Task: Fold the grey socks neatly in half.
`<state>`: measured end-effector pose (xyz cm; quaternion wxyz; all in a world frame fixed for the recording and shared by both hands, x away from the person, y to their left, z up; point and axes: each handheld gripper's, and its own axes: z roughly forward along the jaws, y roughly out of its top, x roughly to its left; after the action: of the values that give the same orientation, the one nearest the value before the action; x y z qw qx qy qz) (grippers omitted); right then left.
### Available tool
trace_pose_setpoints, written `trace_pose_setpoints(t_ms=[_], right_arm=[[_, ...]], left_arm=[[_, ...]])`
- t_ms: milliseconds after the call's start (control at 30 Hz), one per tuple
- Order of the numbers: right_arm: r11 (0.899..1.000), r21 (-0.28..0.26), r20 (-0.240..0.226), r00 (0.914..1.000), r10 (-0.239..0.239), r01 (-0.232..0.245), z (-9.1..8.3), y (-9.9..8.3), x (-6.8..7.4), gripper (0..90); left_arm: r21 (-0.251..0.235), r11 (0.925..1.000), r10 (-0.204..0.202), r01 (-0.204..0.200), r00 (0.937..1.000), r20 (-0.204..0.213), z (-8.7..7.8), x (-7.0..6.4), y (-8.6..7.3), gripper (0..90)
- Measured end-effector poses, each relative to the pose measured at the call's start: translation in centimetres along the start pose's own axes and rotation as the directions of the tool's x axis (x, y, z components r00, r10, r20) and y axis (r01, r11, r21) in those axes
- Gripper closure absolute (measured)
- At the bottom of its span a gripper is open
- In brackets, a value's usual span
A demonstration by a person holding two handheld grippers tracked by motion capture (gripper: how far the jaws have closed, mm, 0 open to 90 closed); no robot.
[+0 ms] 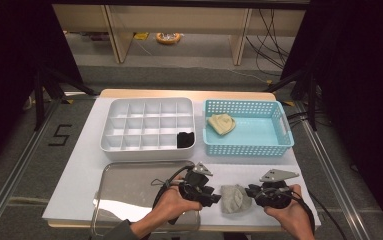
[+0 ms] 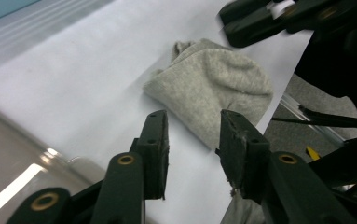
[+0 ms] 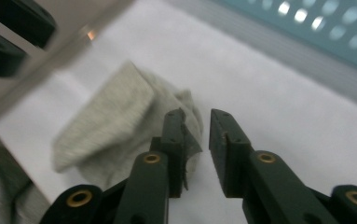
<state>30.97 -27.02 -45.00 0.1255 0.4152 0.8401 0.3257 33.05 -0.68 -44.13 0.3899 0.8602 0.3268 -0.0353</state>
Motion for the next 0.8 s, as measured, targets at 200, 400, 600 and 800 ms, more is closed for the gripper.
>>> trace_pose_setpoints(t_ms=[200,400,600,800], right_arm=[[0.997,-0.07,-0.041,0.9989,0.024,-0.027,-2.0,0.9,1.8,65.2],[0.997,-0.044,-0.052,0.9971,0.056,-0.058,0.0,0.4,2.5,60.7],[1.0,-0.008,-0.038,0.9993,-0.001,0.0,0.9,0.2,2.2,84.8],[1.0,0.002,-0.007,0.9999,-0.011,0.011,0.4,0.5,1.5,85.0]], left_arm=[[-0.004,1.0,0.002,-0.002,0.9996,-0.029,-0.5,0.3,-0.3,57.3],[-0.006,1.0,0.003,-0.003,0.9993,-0.037,-0.4,0.2,-0.3,56.3],[-0.001,1.0,0.004,-0.004,0.9998,-0.018,0.0,0.1,-0.4,56.7],[-0.016,0.9995,0.028,-0.028,0.9996,-0.001,0.4,-0.7,0.2,62.4]])
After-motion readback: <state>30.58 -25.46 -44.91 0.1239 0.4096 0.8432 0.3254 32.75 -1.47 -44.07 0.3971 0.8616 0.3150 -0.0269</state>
